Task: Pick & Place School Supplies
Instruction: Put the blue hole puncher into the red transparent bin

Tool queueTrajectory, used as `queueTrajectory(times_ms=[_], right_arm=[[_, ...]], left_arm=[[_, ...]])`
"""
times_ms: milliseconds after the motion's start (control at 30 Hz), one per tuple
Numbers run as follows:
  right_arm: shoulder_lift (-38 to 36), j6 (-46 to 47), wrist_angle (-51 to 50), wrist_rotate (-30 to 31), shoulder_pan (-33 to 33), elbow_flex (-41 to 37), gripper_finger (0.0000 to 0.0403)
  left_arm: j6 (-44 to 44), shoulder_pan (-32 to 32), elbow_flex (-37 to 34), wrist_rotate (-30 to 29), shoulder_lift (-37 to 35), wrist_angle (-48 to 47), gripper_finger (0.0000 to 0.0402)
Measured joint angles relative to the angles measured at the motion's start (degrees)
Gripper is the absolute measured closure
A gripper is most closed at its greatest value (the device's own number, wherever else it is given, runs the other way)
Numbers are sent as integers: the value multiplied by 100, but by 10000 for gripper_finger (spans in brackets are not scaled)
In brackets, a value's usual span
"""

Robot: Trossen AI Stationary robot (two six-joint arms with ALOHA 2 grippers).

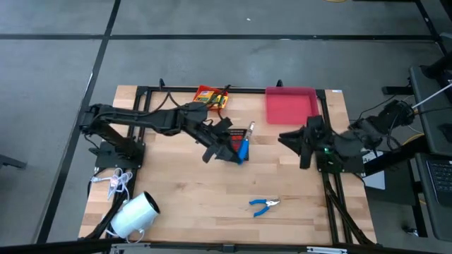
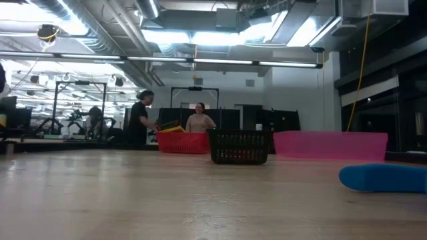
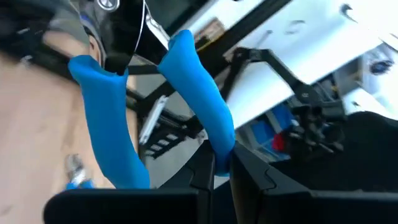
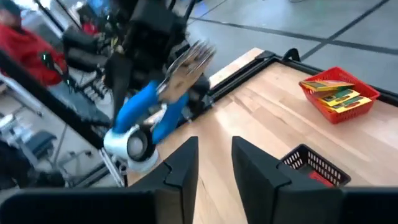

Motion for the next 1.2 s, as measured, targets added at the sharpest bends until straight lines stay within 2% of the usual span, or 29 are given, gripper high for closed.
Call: queueTrajectory(times_ms=[133,267,367,467,567,767,867,1200], right_arm=[[28,-366,760,-259,-512,0,272],[98,-1191,1864,-489,-840,2,240],[141,-1386,2335,-606,-1034,2,224],[194,-1087,2506,-749,-1261,0,219],[276,-785,2690,-1141,-1520,2,218],[597,-703,3756,-1783,-1858,2,218],[748,-622,3899,-2020,-1994,2,218],[1023,-345,3959,-1881,-2083,2,218]], left_arm=[[16,42,133,334,185,242,379],[210,113,143,342,203,240,379],[351,195,143,331,153,415,379],[373,283,143,389,150,1002,379],[511,371,150,435,150,1396,379],[719,511,147,627,166,1277,379],[774,581,147,755,168,1227,379],[818,715,147,923,168,1231,379]])
